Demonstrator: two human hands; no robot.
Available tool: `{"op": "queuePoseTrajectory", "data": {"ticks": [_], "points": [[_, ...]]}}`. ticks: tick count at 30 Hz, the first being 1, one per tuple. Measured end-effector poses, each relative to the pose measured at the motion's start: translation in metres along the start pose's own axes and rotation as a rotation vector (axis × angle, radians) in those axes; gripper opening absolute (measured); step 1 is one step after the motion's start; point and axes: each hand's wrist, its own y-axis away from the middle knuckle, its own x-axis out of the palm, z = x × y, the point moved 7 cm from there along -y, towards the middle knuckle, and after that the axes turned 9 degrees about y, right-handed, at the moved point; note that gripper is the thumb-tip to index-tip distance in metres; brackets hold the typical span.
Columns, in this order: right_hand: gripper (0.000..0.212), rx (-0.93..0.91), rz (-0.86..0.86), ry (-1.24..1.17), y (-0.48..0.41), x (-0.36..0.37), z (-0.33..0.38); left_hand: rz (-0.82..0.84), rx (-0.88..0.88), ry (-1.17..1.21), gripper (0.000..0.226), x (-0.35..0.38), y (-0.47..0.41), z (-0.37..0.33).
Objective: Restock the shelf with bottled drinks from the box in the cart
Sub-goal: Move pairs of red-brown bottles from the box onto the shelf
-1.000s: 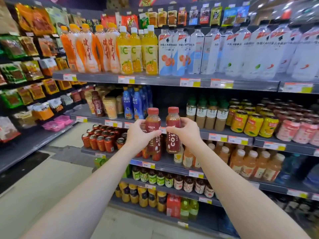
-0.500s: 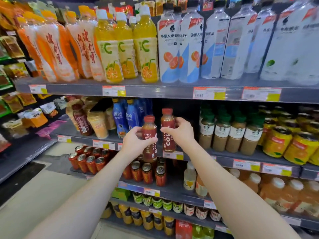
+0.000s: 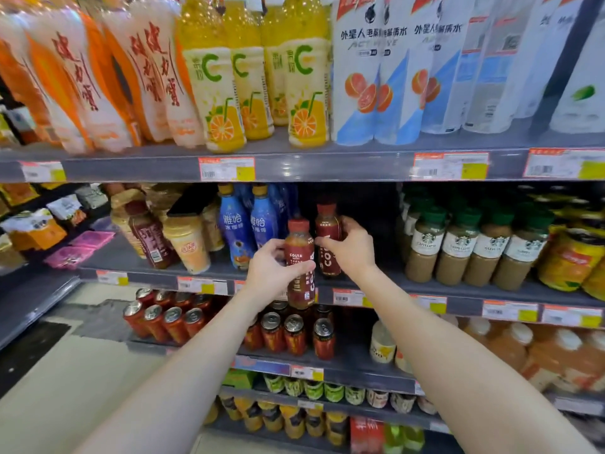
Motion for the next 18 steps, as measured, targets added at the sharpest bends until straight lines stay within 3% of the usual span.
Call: {"op": "queuePoseTrajectory", "data": {"ticks": [8, 18], "points": [[0.073, 0.049, -0.020, 0.054, -0.001, 0.018, -0.005, 0.106, 0.050, 0.007, 0.065, -0.014, -0.019, 0.006], [0.060, 0.126, -0.096, 0.062, -0.015, 0.033, -0.015, 0.211, 0.060, 0.058, 0.065, -0.014, -0.024, 0.014]]}}
